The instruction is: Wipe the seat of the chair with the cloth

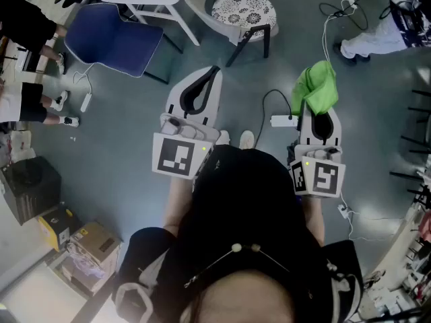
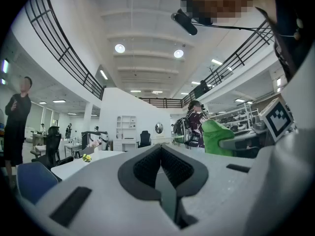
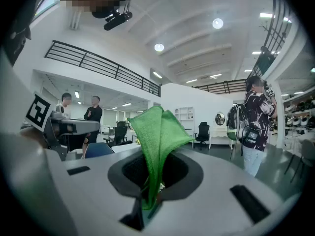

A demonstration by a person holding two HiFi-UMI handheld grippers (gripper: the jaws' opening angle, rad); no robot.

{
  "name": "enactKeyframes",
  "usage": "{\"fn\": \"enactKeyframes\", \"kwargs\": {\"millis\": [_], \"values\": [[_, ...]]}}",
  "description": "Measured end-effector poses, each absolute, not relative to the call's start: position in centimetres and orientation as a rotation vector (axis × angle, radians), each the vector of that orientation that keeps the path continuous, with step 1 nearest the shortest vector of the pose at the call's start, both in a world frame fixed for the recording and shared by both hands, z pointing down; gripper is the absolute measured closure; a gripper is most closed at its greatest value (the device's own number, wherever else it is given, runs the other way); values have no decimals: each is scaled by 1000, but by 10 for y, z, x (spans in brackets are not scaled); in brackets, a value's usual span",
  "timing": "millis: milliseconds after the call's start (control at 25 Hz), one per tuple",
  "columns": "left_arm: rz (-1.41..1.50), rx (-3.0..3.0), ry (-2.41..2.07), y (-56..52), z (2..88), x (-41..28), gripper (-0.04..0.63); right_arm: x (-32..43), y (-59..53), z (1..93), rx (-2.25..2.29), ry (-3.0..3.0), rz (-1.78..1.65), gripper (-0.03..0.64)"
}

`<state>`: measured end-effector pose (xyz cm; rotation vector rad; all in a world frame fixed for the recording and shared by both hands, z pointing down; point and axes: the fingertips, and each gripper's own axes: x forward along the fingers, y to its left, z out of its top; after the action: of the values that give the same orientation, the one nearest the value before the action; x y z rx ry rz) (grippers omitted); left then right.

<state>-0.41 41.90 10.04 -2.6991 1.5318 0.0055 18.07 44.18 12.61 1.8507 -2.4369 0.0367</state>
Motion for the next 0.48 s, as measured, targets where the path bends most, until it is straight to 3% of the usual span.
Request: {"fn": "enactKeyframes", "kwargs": {"millis": [480], "values": [[4, -2692, 1565, 426, 99, 5, 589, 194, 446, 124, 1844, -2436, 26, 572]]}}
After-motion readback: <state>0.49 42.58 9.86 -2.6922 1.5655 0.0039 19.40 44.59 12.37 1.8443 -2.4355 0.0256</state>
